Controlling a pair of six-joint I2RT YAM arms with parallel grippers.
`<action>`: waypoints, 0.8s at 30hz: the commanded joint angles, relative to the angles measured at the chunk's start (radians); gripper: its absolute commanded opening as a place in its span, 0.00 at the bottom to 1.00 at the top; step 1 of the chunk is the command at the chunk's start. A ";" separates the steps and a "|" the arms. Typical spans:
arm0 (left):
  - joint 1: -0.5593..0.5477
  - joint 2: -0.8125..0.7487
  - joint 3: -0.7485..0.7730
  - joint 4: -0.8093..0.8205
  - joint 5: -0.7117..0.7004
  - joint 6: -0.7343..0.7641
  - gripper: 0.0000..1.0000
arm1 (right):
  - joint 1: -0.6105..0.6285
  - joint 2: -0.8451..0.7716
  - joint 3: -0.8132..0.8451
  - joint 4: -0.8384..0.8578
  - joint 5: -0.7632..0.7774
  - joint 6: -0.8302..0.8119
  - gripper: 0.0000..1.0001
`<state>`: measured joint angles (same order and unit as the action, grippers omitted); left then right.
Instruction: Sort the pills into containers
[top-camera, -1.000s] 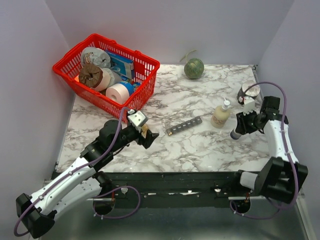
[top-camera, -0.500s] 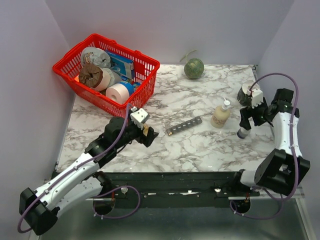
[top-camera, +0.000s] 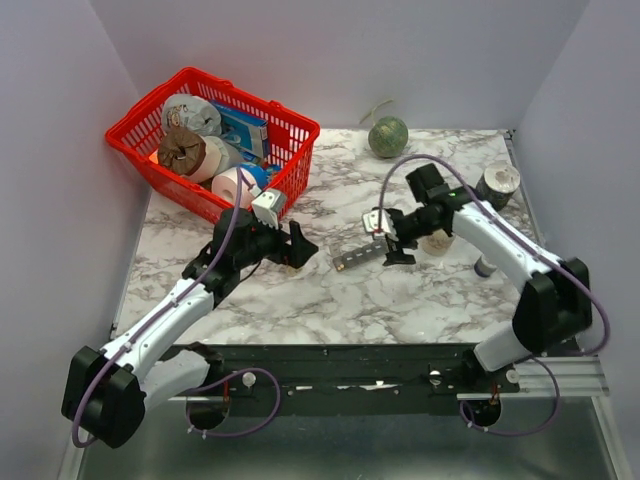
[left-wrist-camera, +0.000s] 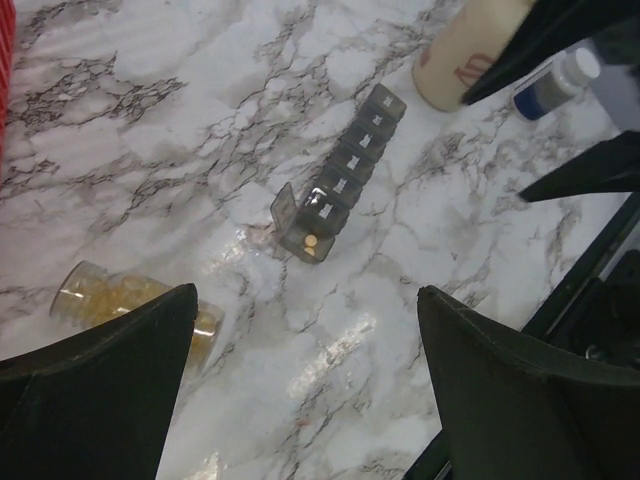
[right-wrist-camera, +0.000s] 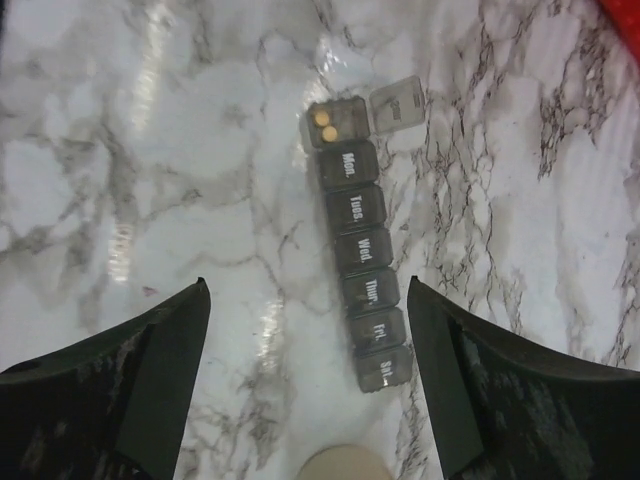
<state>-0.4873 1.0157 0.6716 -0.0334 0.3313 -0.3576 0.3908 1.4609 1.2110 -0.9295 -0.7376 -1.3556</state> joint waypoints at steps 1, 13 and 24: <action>0.013 0.006 -0.075 0.165 0.072 -0.157 0.95 | 0.052 0.147 0.000 0.209 0.255 -0.072 0.87; 0.013 -0.080 -0.204 0.303 0.006 -0.112 0.89 | 0.069 0.423 0.125 0.166 0.340 -0.223 0.84; 0.013 0.024 -0.265 0.538 -0.043 -0.264 0.52 | 0.072 0.426 0.061 0.141 0.319 -0.234 0.69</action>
<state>-0.4789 0.9878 0.4065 0.3500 0.3149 -0.5549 0.4553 1.9057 1.3235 -0.7689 -0.4103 -1.5524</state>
